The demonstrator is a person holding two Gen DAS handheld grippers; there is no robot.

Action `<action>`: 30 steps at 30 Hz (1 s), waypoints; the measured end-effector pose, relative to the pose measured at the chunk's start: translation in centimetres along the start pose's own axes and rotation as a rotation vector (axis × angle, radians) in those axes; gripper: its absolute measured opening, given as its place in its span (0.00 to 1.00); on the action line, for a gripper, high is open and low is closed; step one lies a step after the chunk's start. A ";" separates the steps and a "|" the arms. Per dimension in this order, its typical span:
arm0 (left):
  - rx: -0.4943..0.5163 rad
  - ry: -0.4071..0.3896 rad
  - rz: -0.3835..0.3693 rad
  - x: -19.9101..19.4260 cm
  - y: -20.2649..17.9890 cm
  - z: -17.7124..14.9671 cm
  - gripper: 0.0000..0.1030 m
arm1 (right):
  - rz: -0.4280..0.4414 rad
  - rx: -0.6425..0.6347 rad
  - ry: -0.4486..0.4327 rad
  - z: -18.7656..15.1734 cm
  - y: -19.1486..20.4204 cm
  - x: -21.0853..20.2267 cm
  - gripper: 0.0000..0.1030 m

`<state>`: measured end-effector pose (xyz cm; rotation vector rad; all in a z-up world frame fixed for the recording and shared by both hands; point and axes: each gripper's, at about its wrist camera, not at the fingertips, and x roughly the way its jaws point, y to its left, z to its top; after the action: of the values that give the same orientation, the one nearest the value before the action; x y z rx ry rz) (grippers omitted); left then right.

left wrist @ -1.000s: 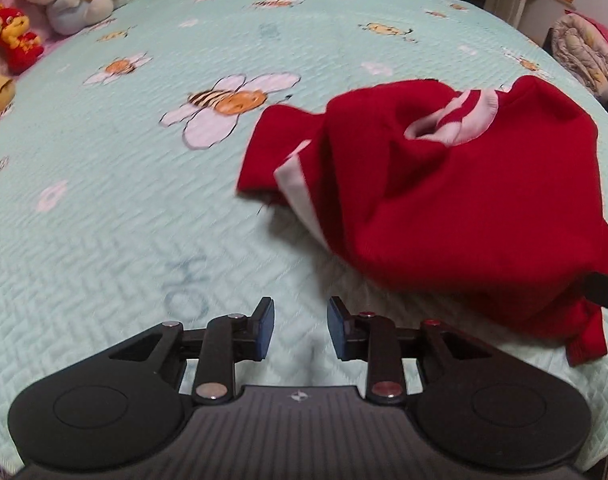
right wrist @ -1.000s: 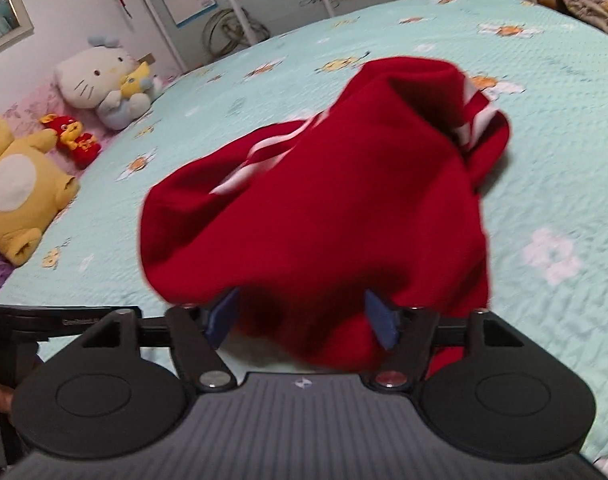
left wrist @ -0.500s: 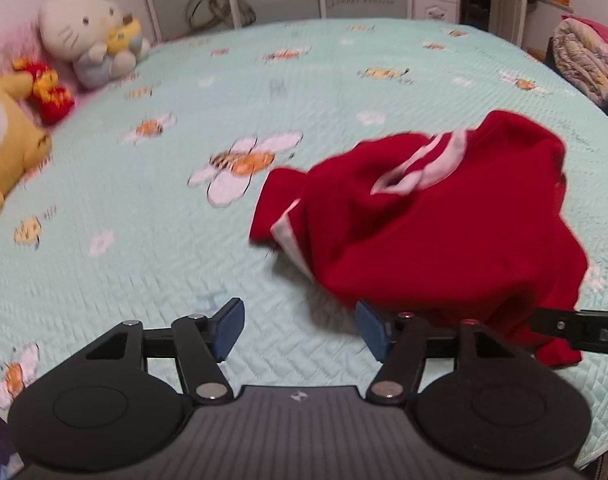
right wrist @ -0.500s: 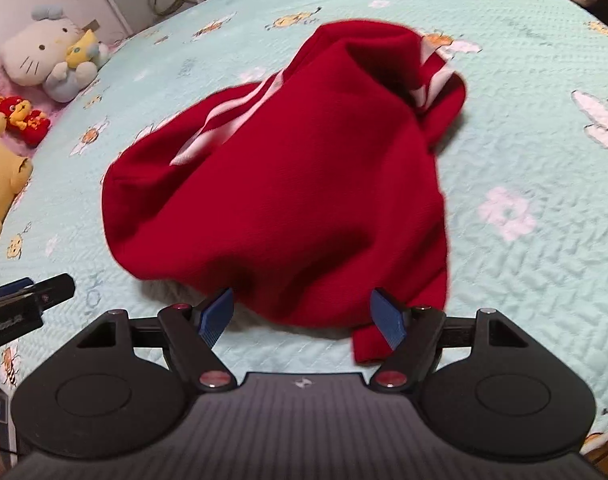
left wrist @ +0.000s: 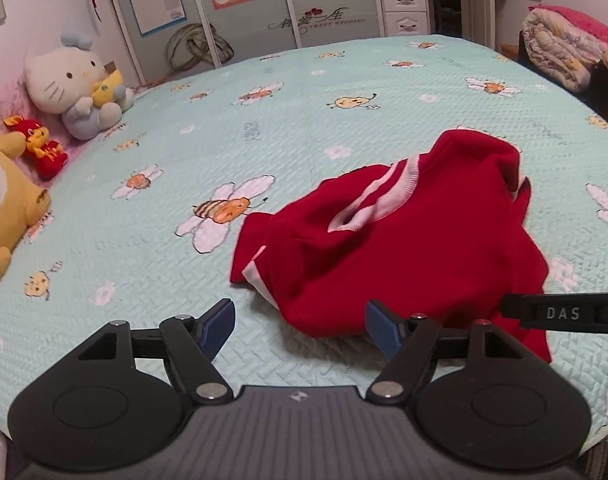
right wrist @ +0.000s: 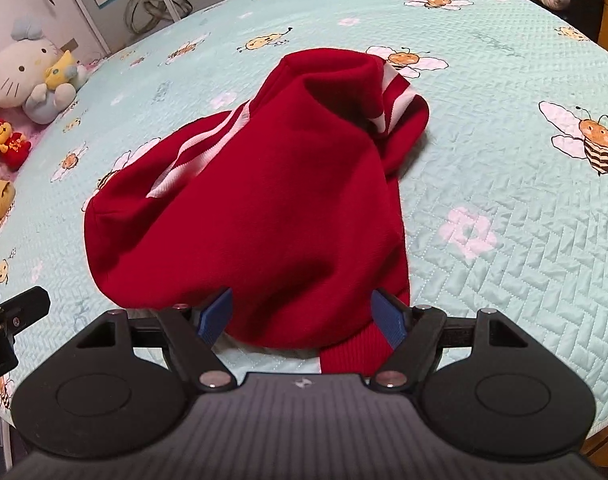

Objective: Fold clothes

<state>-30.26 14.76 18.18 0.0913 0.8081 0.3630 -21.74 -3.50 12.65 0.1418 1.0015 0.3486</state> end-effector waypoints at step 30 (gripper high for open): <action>-0.010 0.194 0.040 2.9 -0.5 -0.8 0.78 | -0.102 -0.103 -0.054 0.1 1.4 -0.8 0.73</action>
<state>-28.86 15.24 15.48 0.0631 0.9965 0.4178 -22.40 -2.45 13.71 0.0065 0.9317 0.3013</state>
